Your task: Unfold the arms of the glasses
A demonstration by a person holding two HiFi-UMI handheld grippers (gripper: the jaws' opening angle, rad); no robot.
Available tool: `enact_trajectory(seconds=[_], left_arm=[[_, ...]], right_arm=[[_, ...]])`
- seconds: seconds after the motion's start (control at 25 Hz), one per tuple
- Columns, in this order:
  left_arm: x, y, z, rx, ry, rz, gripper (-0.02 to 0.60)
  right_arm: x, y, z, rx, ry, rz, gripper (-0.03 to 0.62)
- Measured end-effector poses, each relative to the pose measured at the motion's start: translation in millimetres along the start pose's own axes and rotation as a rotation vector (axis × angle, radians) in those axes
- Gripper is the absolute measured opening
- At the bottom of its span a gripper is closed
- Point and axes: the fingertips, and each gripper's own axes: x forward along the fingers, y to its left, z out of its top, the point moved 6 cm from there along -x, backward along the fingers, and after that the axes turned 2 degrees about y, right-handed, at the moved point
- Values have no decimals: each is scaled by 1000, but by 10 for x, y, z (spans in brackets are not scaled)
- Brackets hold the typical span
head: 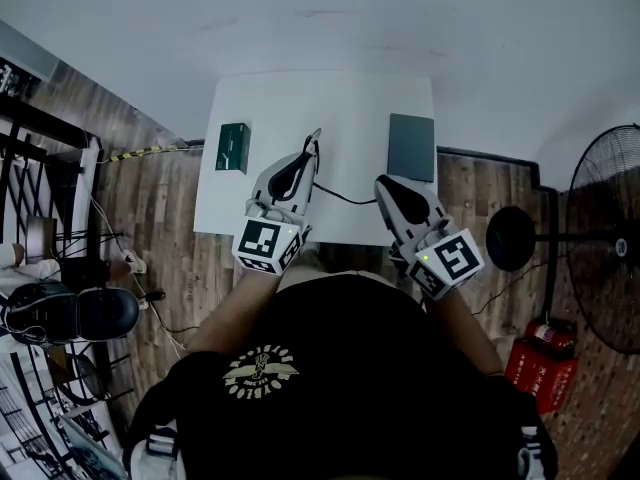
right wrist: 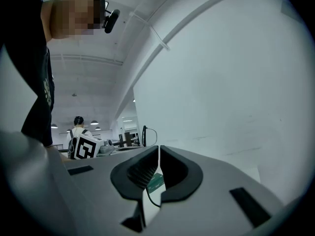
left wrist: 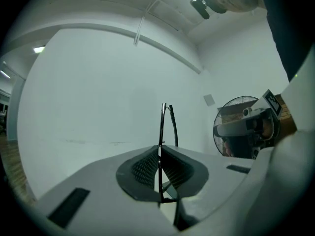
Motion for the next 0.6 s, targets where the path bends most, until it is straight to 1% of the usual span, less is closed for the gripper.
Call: enact_trajectory(seconds=[0.16, 0.36, 0.48, 0.6], left_arm=[[-21, -160, 20, 38, 3, -37, 21], [-66, -344, -4, 76, 25, -76, 21], [-74, -466, -36, 107, 42, -101, 20], [-69, -523, -91, 147, 64, -109, 21]], right_arm=[[107, 132, 70, 11, 1, 59, 14], [220, 261, 87, -6, 24, 87, 64], [233, 285, 59, 14, 43, 94, 74], [243, 279, 12, 39, 55, 94, 74]])
